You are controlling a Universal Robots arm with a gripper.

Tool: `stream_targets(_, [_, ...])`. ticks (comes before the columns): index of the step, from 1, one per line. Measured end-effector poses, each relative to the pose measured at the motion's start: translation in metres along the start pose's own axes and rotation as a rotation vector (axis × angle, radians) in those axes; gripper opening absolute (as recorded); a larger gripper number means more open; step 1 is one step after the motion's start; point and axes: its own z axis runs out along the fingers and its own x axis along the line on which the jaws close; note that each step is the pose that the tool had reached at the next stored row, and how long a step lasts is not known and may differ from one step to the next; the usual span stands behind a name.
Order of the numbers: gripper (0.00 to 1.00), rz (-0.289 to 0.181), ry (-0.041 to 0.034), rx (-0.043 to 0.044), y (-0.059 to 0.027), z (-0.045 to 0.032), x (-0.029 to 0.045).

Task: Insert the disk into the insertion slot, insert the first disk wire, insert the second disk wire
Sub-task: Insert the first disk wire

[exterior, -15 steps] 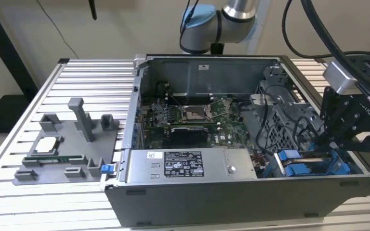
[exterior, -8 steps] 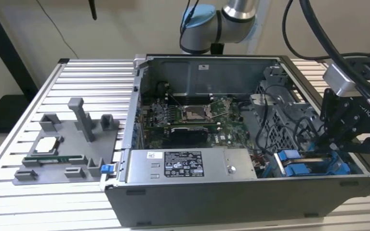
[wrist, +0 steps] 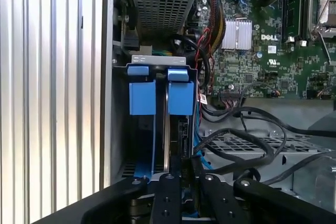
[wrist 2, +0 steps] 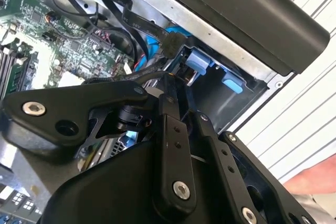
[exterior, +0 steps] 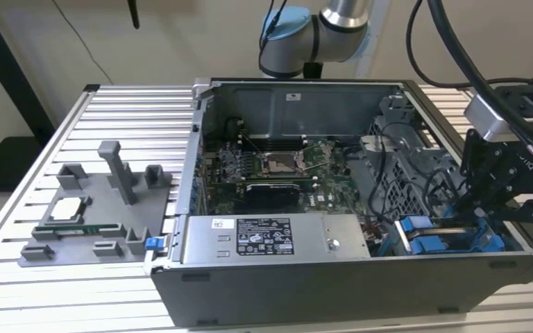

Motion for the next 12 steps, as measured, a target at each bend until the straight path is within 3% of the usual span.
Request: stream_targets(12, [0.00, 0.007, -0.0006, 0.0029, -0.0007, 0.0009, -0.0009])
